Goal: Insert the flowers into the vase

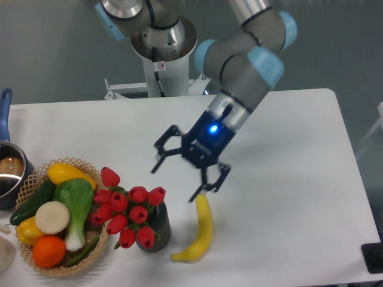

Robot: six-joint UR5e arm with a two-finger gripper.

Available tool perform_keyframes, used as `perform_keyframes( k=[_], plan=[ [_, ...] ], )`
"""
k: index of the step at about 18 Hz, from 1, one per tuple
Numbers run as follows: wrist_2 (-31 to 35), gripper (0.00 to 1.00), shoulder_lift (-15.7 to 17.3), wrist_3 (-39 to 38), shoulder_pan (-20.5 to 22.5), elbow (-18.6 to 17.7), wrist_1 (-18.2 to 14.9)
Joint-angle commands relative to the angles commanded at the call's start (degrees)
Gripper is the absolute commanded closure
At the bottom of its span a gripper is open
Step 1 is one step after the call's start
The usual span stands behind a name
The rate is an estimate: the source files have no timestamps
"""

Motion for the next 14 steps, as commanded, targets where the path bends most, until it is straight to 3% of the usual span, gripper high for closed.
perform_keyframes(
  k=[5, 11, 14],
  plan=[
    [22.4, 0.00, 1.8, 6.7, 1.4, 0.5, 0.0],
    [29.8, 0.00, 1.4, 9.5, 4.5, 0.4, -0.4],
    [38.9, 0.00, 0.7, 12.3, 4.6, -0.4, -0.7]
  ],
)
